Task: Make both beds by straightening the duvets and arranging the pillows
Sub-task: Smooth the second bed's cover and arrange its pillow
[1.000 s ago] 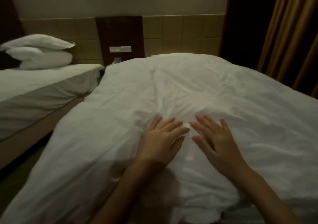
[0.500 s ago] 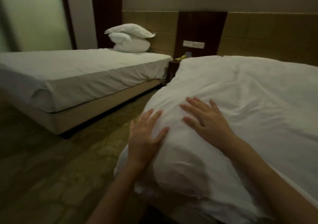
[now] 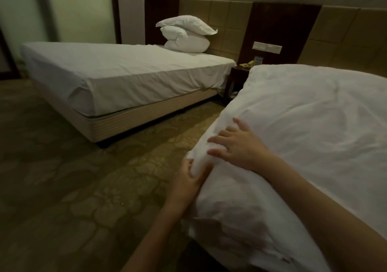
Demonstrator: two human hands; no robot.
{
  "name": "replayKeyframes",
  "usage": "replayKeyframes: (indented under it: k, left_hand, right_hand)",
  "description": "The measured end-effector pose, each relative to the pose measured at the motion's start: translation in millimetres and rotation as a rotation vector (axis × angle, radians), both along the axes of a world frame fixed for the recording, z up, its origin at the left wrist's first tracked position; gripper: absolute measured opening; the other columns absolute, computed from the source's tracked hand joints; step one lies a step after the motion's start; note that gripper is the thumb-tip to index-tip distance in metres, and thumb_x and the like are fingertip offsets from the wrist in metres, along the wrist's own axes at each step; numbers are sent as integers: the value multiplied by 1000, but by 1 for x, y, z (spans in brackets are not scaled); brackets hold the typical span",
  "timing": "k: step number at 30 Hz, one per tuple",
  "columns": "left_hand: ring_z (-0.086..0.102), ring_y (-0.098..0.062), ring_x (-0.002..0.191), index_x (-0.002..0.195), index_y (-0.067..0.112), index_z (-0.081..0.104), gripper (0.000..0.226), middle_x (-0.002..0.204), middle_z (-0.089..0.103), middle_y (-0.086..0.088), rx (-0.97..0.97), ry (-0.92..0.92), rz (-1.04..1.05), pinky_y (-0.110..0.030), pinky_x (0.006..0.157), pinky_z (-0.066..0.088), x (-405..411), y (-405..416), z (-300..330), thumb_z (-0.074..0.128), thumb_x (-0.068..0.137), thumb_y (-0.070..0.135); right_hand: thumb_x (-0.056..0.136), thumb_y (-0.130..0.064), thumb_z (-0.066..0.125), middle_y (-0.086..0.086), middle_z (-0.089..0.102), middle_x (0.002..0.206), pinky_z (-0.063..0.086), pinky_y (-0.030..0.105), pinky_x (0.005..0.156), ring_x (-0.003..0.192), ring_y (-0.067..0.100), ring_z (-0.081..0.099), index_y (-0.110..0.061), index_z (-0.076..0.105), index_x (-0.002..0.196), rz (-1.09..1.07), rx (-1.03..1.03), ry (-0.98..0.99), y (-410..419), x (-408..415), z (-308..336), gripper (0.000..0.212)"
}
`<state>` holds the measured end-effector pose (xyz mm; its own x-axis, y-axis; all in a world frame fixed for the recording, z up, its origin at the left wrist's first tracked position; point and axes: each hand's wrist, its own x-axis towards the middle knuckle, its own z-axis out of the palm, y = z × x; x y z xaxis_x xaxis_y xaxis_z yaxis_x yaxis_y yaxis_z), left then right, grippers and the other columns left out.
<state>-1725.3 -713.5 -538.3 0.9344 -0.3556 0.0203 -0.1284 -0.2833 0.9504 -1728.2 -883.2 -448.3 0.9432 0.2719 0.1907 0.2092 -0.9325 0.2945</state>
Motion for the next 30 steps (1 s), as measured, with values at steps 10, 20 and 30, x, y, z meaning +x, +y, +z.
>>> replayKeyframes:
  k: [10, 20, 30]
  left_hand:
    - [54, -13, 104, 115, 35, 47, 80, 115, 53, 7, -59, -24, 28, -43, 88, 50, -25, -17, -42, 40, 57, 90]
    - [50, -14, 105, 125, 38, 32, 103, 124, 40, 4, -160, 151, 101, -40, 93, 50, -28, -21, -41, 53, 39, 89]
    - [47, 16, 76, 99, 46, 38, 61, 89, 46, 29, -252, 60, 107, -25, 81, 47, -35, -16, -27, 62, 54, 80]
  right_hand:
    - [95, -63, 11, -11, 62, 74, 23, 34, 86, 76, 15, 57, -32, 73, 86, 177, 130, -303, -29, -5, -28, 70]
    - [100, -48, 27, -1, 64, 81, 30, 36, 93, 82, 19, 55, -18, 72, 71, 242, 176, -428, -28, -4, -25, 61]
    - [97, -60, 4, -8, 67, 71, 28, 30, 96, 76, 16, 63, -23, 67, 69, 224, 28, -266, -17, 16, -27, 78]
